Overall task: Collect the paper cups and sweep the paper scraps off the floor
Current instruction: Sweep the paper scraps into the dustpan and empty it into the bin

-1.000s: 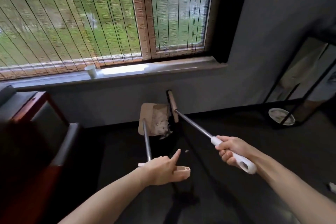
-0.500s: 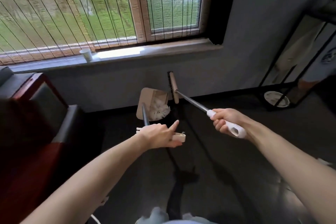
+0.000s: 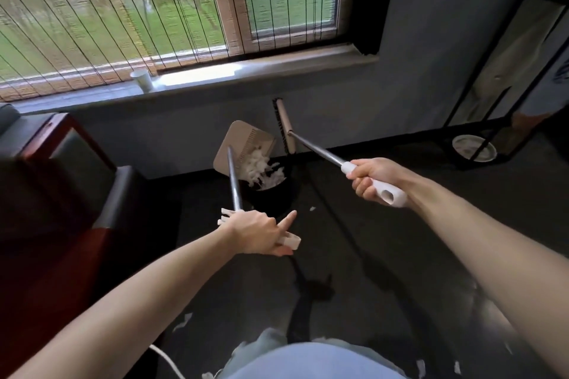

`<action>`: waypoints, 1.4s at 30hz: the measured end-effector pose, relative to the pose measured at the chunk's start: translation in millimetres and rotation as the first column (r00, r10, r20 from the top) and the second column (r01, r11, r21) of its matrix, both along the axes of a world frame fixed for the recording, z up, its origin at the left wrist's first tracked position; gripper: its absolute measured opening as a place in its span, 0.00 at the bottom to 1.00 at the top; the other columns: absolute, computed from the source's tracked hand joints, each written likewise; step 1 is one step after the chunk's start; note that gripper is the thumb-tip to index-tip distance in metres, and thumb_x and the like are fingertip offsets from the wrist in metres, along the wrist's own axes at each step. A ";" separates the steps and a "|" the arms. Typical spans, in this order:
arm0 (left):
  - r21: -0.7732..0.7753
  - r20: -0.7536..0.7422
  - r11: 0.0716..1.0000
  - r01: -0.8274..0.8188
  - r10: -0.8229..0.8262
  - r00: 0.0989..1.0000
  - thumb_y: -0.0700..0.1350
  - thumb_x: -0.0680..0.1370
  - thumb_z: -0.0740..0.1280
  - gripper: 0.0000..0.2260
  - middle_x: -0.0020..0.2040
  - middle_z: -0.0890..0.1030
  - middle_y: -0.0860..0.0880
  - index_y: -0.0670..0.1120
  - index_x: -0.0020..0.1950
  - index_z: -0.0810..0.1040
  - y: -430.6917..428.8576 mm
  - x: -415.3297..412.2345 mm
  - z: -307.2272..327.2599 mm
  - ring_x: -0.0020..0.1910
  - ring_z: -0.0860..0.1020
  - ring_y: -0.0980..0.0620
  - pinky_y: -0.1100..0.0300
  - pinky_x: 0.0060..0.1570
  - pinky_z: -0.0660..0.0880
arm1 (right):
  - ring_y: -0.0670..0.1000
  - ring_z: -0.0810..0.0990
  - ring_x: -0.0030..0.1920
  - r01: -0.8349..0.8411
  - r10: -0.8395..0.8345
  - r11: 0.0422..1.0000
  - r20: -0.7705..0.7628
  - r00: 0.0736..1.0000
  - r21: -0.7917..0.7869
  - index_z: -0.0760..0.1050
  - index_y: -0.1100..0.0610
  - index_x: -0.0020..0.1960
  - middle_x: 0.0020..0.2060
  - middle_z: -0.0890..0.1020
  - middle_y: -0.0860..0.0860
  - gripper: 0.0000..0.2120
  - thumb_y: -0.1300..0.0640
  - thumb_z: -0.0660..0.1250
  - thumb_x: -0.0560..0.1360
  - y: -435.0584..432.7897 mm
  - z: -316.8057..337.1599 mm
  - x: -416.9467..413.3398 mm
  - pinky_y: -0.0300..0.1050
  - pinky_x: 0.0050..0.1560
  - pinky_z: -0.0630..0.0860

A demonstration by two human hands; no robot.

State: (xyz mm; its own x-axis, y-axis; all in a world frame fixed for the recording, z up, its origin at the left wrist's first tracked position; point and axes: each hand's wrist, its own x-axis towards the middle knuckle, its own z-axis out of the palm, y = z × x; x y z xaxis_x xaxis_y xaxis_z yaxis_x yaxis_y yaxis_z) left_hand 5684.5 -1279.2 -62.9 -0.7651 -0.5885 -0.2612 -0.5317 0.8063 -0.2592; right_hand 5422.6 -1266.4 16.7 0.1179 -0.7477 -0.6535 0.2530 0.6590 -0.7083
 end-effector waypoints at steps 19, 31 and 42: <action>0.046 0.101 0.999 0.028 -0.032 0.994 0.70 0.76 0.49 0.38 0.46 0.82 0.45 0.47 0.78 0.46 15.7 -11.3 -3.4 0.46 0.81 0.42 0.59 0.24 0.57 | 0.40 0.66 0.18 0.069 -0.080 0.993 0.114 0.990 0.098 0.64 0.57 0.46 0.31 0.65 0.48 0.07 0.65 0.53 0.80 4.8 7.7 -15.3 0.27 0.16 0.61; 0.019 0.051 1.000 0.010 -0.011 0.999 0.70 0.75 0.49 0.39 0.43 0.82 0.45 0.46 0.78 0.46 3.9 -19.5 10.4 0.41 0.81 0.44 0.55 0.31 0.69 | 0.40 0.67 0.18 -0.018 0.017 0.999 0.026 1.000 0.044 0.64 0.55 0.54 0.24 0.68 0.48 0.09 0.67 0.55 0.79 9.2 3.2 -15.6 0.29 0.15 0.63; 0.365 -0.738 0.848 -0.383 0.515 0.436 0.63 0.76 0.60 0.29 0.41 0.77 0.52 0.58 0.75 0.58 -44.8 1.7 164.5 0.34 0.76 0.57 0.67 0.32 0.71 | 0.41 0.67 0.20 -0.065 0.064 0.998 -0.096 0.993 -0.011 0.67 0.55 0.62 0.24 0.70 0.49 0.15 0.68 0.57 0.79 17.2 4.0 -20.2 0.31 0.16 0.64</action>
State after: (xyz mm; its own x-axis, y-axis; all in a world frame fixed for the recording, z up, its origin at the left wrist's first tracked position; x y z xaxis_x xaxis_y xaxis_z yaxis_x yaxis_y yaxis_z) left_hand 5686.2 -1324.0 101.6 -0.3212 -0.9253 0.2015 -0.7518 0.3785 0.5400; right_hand 5402.5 -1249.2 20.7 0.1039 -0.7501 -0.6531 0.1415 0.6612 -0.7368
